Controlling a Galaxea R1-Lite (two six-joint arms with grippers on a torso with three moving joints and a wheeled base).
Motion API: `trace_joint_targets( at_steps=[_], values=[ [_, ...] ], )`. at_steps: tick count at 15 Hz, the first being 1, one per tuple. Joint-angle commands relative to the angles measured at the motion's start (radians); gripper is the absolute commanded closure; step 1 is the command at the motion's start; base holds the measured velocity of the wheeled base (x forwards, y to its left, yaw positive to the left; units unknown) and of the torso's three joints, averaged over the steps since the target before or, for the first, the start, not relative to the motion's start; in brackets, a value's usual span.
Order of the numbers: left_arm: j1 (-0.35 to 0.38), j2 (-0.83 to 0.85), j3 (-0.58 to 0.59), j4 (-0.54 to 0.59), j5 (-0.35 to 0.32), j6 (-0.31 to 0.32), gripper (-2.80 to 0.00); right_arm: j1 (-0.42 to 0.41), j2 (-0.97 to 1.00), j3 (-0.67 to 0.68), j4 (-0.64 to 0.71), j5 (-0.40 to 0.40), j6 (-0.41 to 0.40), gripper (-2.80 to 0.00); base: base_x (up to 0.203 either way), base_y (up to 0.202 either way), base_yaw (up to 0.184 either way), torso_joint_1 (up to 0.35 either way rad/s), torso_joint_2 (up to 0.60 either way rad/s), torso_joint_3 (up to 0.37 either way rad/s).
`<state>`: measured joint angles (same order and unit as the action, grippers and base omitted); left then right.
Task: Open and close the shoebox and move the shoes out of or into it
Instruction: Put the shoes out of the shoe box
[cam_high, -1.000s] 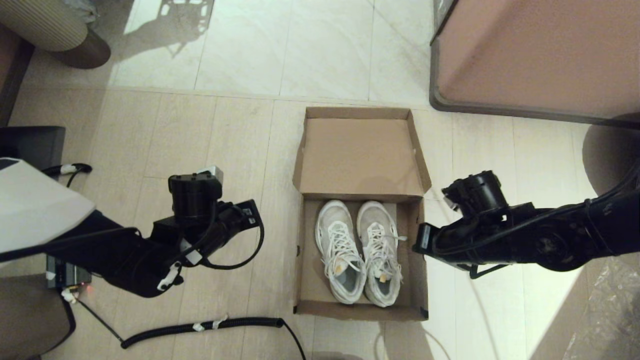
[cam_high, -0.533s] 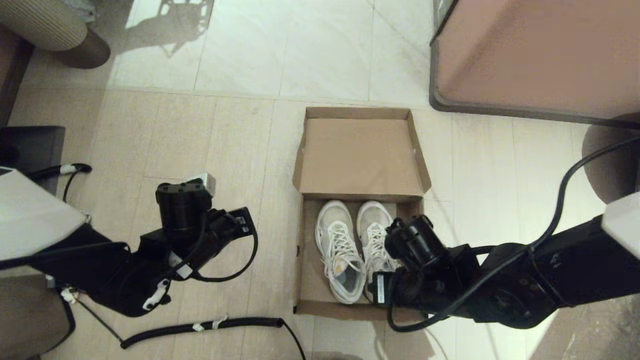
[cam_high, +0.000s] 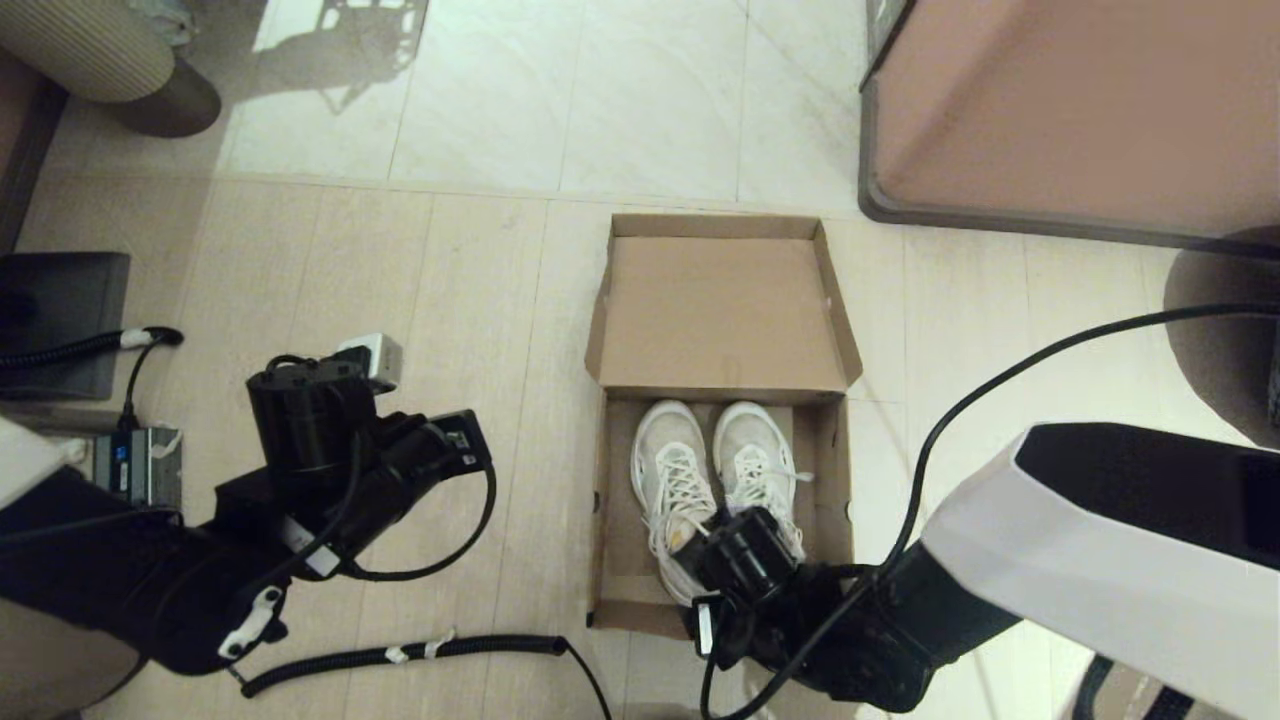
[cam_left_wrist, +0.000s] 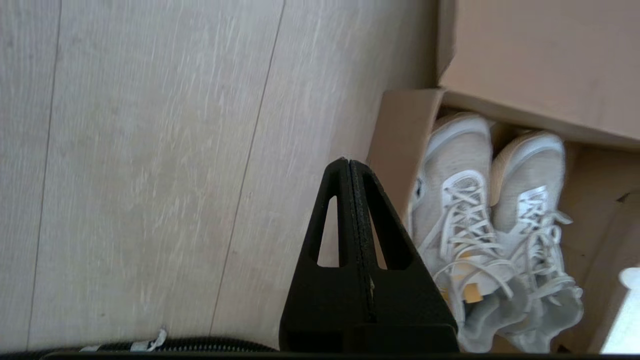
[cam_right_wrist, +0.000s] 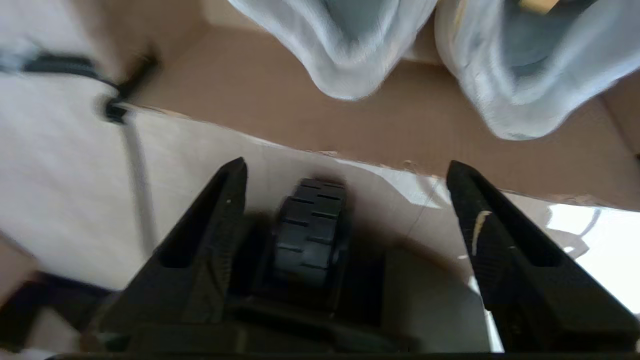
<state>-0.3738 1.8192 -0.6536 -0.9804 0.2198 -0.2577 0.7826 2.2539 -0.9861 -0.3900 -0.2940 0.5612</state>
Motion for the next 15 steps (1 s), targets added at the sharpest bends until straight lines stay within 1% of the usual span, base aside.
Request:
trace_joint_targets(
  at_steps=[1,3,4,9,12,14,15],
  values=[
    [0.0,-0.029,0.006,-0.006,0.001,-0.002,0.0,-0.003,0.117,-0.044,-0.036,-0.053,-0.008,-2.8,0.0,0.0,0.0,0.0,0.0,0.0],
    [0.0,-0.043,0.019,-0.006,0.001,-0.002,0.0,-0.023,0.179,-0.114,-0.078,-0.124,-0.029,-2.8,0.0,0.0,0.0,0.0,0.0,0.0],
    [0.0,-0.047,0.025,-0.005,0.001,-0.002,0.0,-0.038,0.193,-0.133,-0.083,-0.133,-0.035,-2.8,0.0,0.0,0.0,0.0,0.0,0.0],
    [0.0,-0.049,0.032,-0.006,0.0,-0.003,0.0,-0.123,0.191,-0.162,-0.084,-0.136,-0.055,-2.8,0.0,0.0,0.0,0.0,0.0,0.0],
    [0.0,-0.051,0.032,-0.006,0.0,-0.003,0.0,-0.138,0.201,-0.23,-0.078,-0.134,-0.058,-2.8,0.0,0.0,0.0,0.0,0.0,0.0],
    [0.0,-0.055,0.035,-0.006,0.001,-0.003,0.0,-0.138,0.238,-0.274,-0.076,-0.134,-0.077,-2.8,0.0,0.0,0.0,0.0,0.0,0.0],
    [0.0,-0.061,0.035,-0.006,0.002,-0.003,0.0,-0.137,0.253,-0.287,-0.075,-0.134,-0.089,0.0,0.0,0.0,0.0,0.0,0.0,0.0]
  ],
)
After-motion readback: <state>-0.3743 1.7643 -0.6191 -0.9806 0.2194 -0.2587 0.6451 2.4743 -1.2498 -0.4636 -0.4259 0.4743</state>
